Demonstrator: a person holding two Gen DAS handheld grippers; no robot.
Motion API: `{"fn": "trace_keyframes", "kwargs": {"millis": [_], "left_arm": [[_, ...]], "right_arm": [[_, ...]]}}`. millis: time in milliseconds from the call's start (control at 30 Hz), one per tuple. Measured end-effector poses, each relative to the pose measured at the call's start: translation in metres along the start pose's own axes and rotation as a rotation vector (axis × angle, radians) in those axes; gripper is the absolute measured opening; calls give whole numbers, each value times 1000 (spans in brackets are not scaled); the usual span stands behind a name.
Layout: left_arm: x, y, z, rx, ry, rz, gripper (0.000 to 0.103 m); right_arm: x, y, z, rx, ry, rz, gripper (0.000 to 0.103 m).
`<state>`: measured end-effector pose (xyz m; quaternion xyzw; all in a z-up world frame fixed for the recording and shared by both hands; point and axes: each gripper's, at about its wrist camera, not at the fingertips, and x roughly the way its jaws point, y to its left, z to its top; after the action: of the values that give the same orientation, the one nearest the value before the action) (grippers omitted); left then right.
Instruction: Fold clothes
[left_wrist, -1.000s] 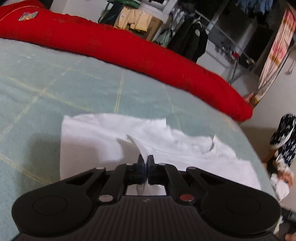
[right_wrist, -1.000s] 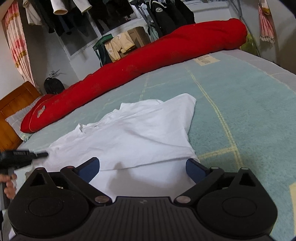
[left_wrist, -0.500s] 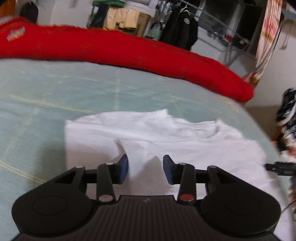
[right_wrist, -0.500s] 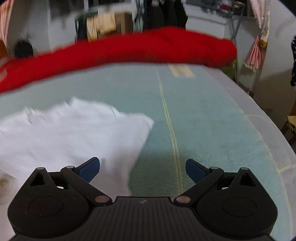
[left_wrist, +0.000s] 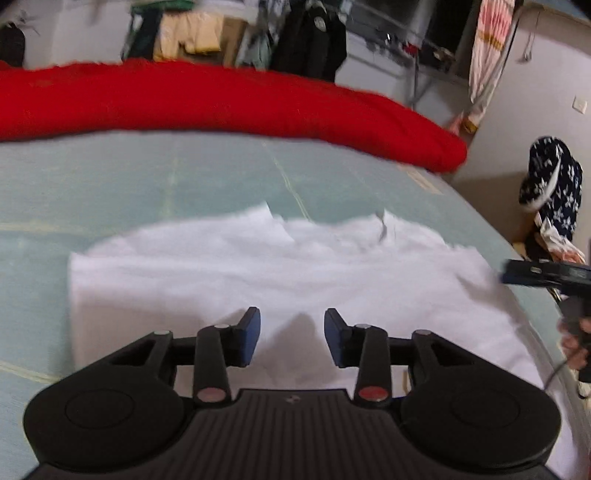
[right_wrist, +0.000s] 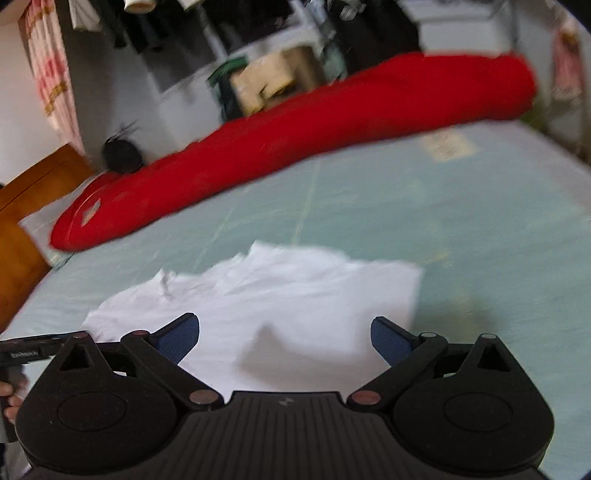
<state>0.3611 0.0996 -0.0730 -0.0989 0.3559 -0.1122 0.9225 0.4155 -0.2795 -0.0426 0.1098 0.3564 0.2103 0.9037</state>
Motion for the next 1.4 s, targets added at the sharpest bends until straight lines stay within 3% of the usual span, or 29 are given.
{"fn": "trace_keyframes", "kwargs": {"millis": [67,200,267,400,500,633,733,933,1167,1267,1400], "left_arm": [[8,-1,-5,18,12,0,40],[0,-3,0,36,0,7,41],[-7,-5,2,54,-18,23,49],[-7,-1,3,31,-2,-42,52],[7,4,0,20,18,-25,52],[5,8,9,10,5,31,52],[-5,6,11,19,-17,-2,53],[-4,-6,-7,105,21,-22,56],[-17,-8,-6,145,23,-6,59],[-19,-14,1,158,-1,-18,60],[-4,-24,-7,163,9,-70,60]], "right_arm": [[19,-3,-1,-15,40,-18,99],[25,-13,2,-53,38,-81,96],[17,-10,10,-64,18,-97,96],[21,-9,19,-40,41,-30,96],[50,-19,19,-32,96,-76,97],[56,-22,34,-13,50,-106,96],[40,-12,38,-18,35,-81,97],[12,10,6,-28,93,59,101],[-10,21,-20,-140,118,-29,103],[-16,37,-18,-195,82,-4,103],[-7,49,-24,-223,104,-4,103]]}}
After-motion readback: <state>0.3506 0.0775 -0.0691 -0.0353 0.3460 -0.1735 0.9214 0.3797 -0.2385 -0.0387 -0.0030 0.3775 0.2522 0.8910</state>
